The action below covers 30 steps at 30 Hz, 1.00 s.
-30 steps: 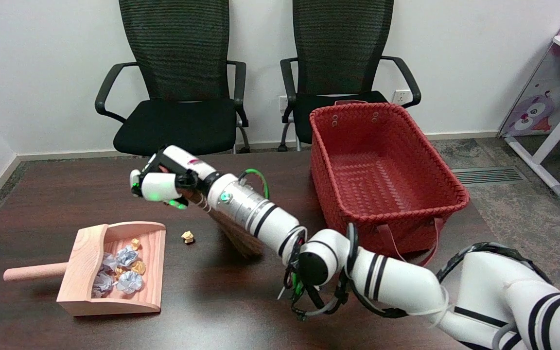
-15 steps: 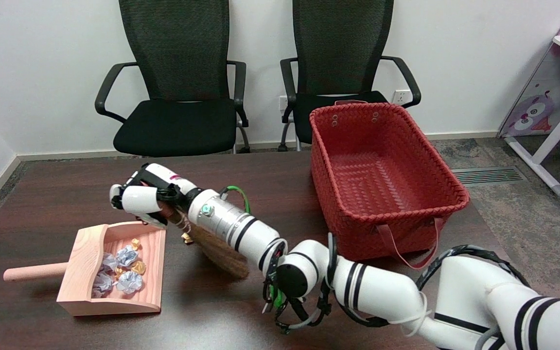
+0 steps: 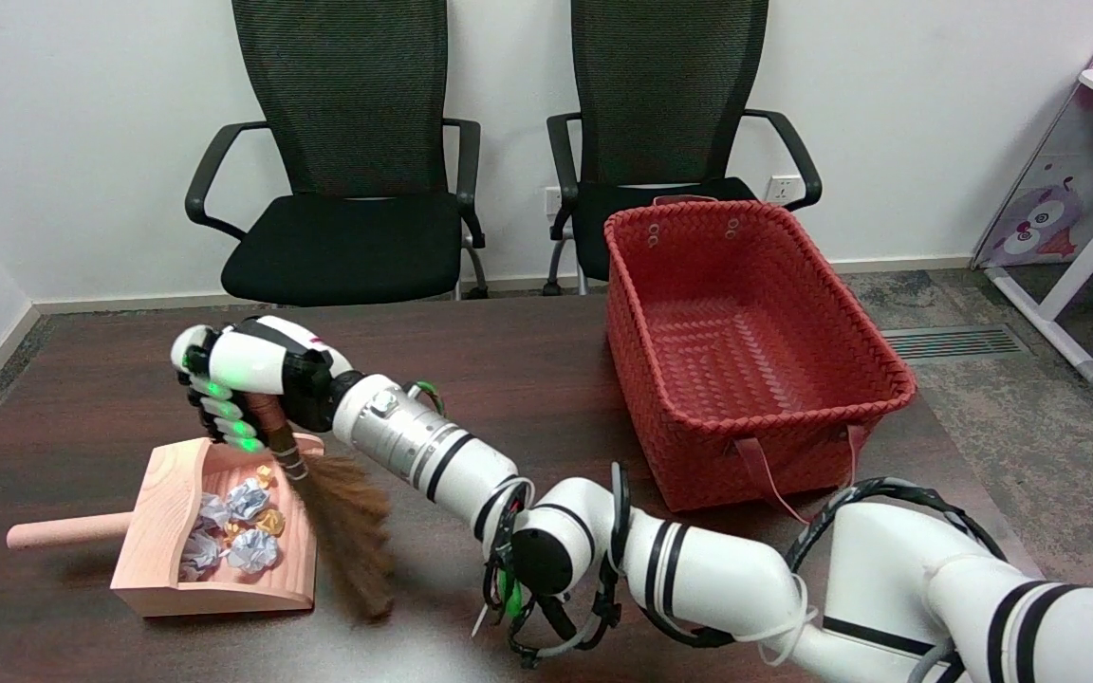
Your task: Sweep the paper ball into the dustpan.
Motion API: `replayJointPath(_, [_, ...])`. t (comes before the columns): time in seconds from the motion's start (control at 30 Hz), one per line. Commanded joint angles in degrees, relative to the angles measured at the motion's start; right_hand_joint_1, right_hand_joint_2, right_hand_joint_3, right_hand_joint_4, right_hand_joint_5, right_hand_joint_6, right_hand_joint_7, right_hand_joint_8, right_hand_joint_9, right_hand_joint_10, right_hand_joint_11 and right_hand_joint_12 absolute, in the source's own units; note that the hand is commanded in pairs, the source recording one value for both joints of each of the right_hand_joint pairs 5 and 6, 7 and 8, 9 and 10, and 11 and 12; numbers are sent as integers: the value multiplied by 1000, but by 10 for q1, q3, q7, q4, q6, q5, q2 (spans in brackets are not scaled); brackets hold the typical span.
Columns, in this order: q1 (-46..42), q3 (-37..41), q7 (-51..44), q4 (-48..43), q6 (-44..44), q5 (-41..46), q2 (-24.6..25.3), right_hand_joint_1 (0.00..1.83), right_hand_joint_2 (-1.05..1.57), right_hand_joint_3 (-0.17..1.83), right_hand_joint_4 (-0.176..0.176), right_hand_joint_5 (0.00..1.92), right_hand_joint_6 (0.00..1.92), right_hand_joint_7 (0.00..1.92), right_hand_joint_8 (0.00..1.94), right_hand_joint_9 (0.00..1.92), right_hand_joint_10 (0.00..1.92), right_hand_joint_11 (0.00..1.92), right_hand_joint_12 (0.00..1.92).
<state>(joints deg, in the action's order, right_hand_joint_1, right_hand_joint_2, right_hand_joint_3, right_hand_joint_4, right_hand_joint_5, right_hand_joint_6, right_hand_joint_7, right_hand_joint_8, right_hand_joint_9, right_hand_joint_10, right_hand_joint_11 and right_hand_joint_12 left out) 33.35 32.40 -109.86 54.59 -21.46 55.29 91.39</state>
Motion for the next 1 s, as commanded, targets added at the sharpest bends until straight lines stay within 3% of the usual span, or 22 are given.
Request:
replayJointPath(0.03, [8, -13, 292, 23, -35, 1, 15, 692, 900, 1655, -4, 1920, 1920, 1920, 1920, 1920, 1920, 1920, 1920])
replayJointPath(0.23, [6, -10, 371, 30, -46, 2, 14, 693, 835, 1598, -5, 1920, 1920, 1920, 1920, 1920, 1920, 1920, 1920])
replayJointPath(0.6, [1, -8, 368, 40, -109, -5, 1, 679, 858, 1458, -8, 1920, 1920, 1920, 1920, 1920, 1920, 1920, 1920])
replayJointPath(0.8, [-15, 10, 290, 71, -117, -1, -18, 651, 1030, 1392, -8, 1920, 1920, 1920, 1920, 1920, 1920, 1920, 1920])
replayJointPath(1.0, [-32, 54, 104, 137, -112, 0, -53, 627, 1230, 1346, -7, 1920, 1920, 1920, 1920, 1920, 1920, 1920, 1920])
